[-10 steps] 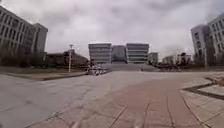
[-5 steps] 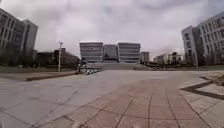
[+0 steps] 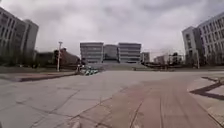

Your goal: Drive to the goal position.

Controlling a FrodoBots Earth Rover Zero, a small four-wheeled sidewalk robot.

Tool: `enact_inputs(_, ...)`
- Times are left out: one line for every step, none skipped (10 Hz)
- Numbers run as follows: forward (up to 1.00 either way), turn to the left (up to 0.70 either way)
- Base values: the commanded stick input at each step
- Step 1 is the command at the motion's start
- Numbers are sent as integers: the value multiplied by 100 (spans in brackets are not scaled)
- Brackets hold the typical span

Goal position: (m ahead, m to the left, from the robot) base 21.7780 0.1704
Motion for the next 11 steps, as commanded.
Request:
enact_inputs(70, 0)
enact_inputs(70, -2)
enact_inputs(70, -2)
enact_inputs(70, -2)
enact_inputs(70, -1)
enact_inputs(70, 0)
enact_inputs(70, 0)
enact_inputs(70, 0)
enact_inputs(70, 0)
enact_inputs(70, 0)
enact_inputs(70, -2)
